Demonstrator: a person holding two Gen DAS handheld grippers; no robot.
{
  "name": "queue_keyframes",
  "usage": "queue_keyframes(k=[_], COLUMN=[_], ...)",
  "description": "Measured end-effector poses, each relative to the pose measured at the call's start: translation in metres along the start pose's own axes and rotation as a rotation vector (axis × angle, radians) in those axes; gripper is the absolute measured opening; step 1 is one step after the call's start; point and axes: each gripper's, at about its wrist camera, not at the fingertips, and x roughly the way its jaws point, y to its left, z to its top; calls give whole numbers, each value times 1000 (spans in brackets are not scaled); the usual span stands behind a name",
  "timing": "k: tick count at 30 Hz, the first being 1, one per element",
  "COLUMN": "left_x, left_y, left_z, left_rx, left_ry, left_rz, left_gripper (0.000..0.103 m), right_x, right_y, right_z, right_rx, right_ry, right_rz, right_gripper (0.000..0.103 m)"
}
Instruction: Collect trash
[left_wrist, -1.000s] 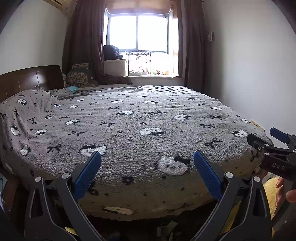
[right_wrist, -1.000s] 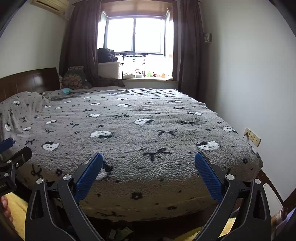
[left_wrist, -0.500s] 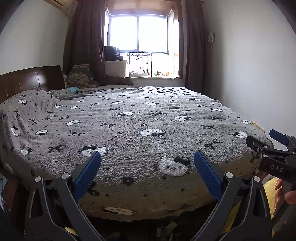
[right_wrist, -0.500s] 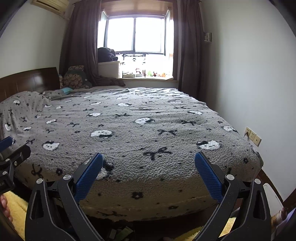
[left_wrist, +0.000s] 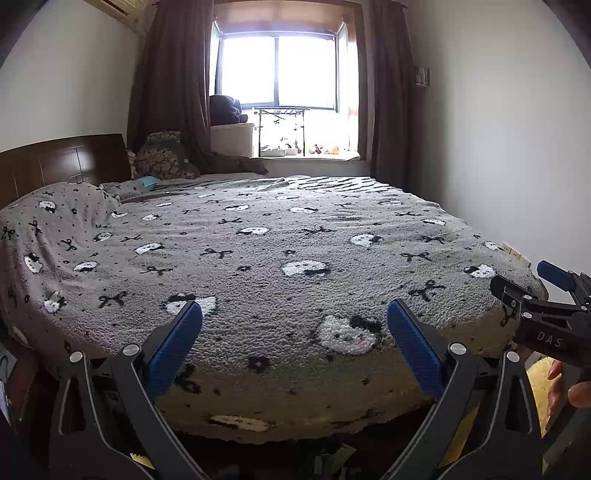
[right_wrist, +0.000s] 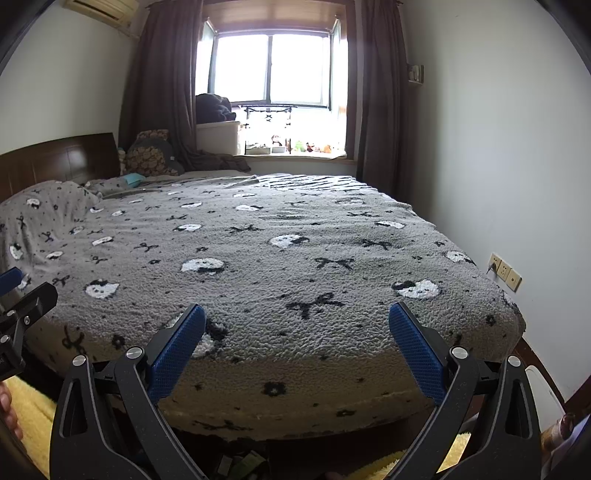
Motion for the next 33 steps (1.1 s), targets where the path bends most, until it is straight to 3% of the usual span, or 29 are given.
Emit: queue_keyframes(k=[33], left_x=[2], left_y=[2], left_z=[1], left_rx=[8], left_ry=[1], left_rz=[-7], left_gripper=[95], right_x=[2], right_y=[-6], right_z=[2], right_rx=[-4], right_ry=[3], right_rz=[-2], right_gripper=[100])
